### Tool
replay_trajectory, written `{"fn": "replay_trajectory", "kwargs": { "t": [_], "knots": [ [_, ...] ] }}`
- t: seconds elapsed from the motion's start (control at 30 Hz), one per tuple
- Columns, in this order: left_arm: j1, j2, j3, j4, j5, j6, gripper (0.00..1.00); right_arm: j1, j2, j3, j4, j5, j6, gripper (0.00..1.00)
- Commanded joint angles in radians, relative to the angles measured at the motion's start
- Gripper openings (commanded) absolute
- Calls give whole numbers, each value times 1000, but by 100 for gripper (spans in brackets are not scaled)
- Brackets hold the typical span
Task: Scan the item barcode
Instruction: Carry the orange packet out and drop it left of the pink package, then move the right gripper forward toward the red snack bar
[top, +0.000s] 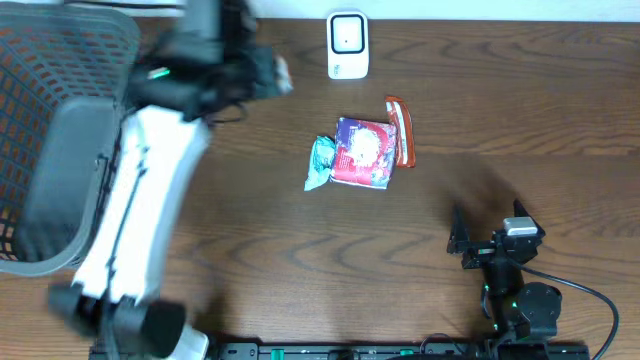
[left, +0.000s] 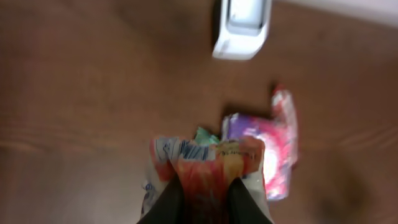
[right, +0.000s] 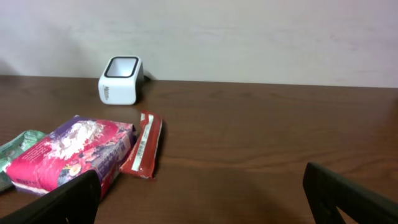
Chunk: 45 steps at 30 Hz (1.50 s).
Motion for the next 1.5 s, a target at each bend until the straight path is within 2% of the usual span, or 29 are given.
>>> {"fn": "replay_trajectory", "kwargs": {
  "t": [0.0,0.1,0.13,0.2,0.4,0.5,0.57,0.63,0.67,0.7,0.73,0.8,0.83,1.07,1.17,1.3,1.4,1.47],
  "knots": [
    [-54,125,-6,-31,-100,40,7,-7,-6,-2,-4,5,14,99],
    [-82,232,-6,-39,-99,39,9,-7,-6,-2,-4,5,14,99],
    [-87,266,-6,-42,-99,39,22,-7,-6,-2,-4,5,14,99],
    [-92,321,-6,-48,-99,39,36,-7,-6,-2,-4,5,14,99],
    [-87,362,-5,-66,-98,39,38,-7,-6,-2,-4,5,14,99],
    [-74,322,-4,-69,-99,39,44,-7,-6,-2,-4,5,14,99],
    [-60,281,-3,-71,-99,39,54,-7,-6,-2,-4,5,14,99],
    [-39,227,-3,-76,-99,39,68,-7,-6,-2,-4,5,14,99],
    [-27,194,-3,-81,-98,39,68,-7,-6,-2,-4,5,14,100],
    [-15,163,-3,-90,-98,38,79,-7,-6,-2,-4,5,14,99],
    [-4,132,-3,-103,-98,38,85,-7,-6,-2,-4,5,14,99],
    [14,72,-3,-146,-98,39,96,-7,-6,-2,-4,5,14,99],
    [22,45,-3,-174,-98,39,99,-7,-6,-2,-4,5,14,99],
    [37,-64,-3,-453,-98,39,98,-7,-6,-2,-4,5,14,99],
    [37,-66,-4,-532,-99,39,98,-7,-6,-2,-4,5,14,99],
    [37,-66,-4,-560,-98,39,98,-7,-6,-2,25,30,12,99],
    [37,-66,-4,-560,-98,39,98,-6,-6,-2,94,-184,178,99],
    [37,-66,-4,-560,-98,39,98,-6,-6,-2,98,-461,356,99]
  ]
}}
